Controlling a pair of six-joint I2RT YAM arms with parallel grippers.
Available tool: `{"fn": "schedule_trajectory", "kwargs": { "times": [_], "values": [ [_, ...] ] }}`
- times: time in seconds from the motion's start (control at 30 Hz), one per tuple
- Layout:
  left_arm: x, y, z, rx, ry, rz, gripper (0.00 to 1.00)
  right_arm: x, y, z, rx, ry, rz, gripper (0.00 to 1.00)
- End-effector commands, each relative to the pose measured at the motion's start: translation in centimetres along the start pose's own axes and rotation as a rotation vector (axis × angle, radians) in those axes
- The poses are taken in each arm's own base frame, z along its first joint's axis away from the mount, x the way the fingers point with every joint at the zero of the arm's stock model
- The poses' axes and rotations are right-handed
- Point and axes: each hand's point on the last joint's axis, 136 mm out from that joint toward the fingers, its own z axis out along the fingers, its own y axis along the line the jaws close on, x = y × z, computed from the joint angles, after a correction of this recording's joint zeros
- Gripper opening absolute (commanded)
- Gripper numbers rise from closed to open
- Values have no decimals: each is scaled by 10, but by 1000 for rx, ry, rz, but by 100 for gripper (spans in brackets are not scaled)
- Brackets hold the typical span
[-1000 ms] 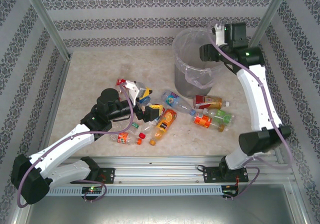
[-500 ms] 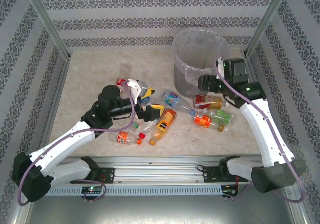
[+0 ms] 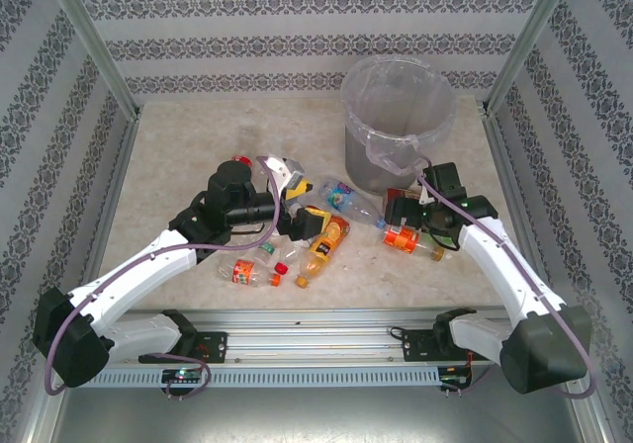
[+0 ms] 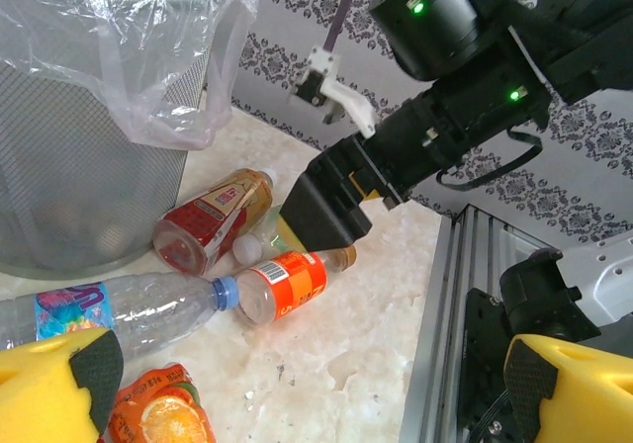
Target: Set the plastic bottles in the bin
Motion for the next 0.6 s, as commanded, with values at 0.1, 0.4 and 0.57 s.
{"fn": "schedule_trajectory", "kwargs": {
  "times": [0.1, 0.4, 0.57],
  "values": [
    [-10, -4, -4, 12, -12, 28, 100, 14, 0, 29, -16, 59, 40, 97],
    [-8, -7, -2, 19, -5, 37, 100, 23, -13, 43, 61, 99, 7, 98],
    [-7, -6, -2, 15, -2, 36, 100, 32, -19, 49, 112, 122, -21, 98]
  ]
}}
